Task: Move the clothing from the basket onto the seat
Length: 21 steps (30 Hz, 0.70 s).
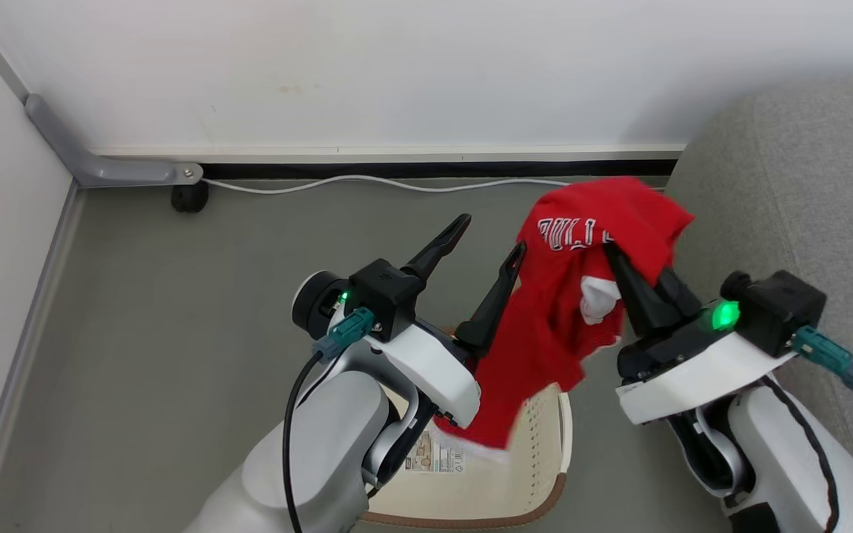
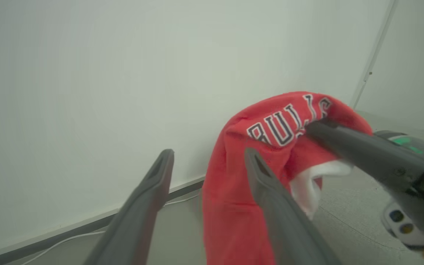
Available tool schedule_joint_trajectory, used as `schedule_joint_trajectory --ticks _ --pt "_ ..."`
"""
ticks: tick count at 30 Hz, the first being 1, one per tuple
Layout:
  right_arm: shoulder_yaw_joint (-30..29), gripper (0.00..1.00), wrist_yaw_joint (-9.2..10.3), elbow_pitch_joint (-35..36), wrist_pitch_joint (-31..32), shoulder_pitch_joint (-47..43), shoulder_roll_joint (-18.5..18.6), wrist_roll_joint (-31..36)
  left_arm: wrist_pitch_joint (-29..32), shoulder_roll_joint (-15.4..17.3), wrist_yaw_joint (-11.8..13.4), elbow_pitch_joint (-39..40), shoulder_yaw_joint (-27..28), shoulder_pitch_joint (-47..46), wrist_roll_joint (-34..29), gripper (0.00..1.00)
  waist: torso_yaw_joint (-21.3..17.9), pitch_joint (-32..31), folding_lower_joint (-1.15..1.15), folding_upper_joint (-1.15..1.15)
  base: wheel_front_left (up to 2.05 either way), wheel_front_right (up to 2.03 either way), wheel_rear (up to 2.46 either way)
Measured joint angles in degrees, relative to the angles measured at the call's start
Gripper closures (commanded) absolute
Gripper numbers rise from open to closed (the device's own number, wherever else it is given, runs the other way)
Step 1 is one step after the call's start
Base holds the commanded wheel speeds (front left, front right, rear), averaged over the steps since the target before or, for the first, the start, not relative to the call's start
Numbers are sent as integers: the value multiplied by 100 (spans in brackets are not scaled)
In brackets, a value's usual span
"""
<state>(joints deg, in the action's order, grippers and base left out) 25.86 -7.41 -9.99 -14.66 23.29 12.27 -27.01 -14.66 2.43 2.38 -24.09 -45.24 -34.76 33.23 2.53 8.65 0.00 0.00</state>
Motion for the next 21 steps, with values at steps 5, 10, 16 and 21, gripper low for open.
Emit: schedule_joint_trajectory --ticks 5,10,16,21 --pt "-386 100 0 104 0 -43 32 133 0 1 -119 -109 -4 1 -53 0 -145 -3 0 0 0 0 0" --pt "-800 100 0 242 0 -43 82 257 0 1 -322 -280 -11 14 -158 0 -387 -17 0 0 0 0 0" --pt "-1094 100 0 341 0 -51 135 342 0 7 -536 -465 -36 87 -257 0 -780 -56 0 0 0 0 0" --pt "-1249 100 0 401 0 -64 214 396 0 9 -635 -497 -116 267 -290 0 -1198 -90 0 0 0 0 0"
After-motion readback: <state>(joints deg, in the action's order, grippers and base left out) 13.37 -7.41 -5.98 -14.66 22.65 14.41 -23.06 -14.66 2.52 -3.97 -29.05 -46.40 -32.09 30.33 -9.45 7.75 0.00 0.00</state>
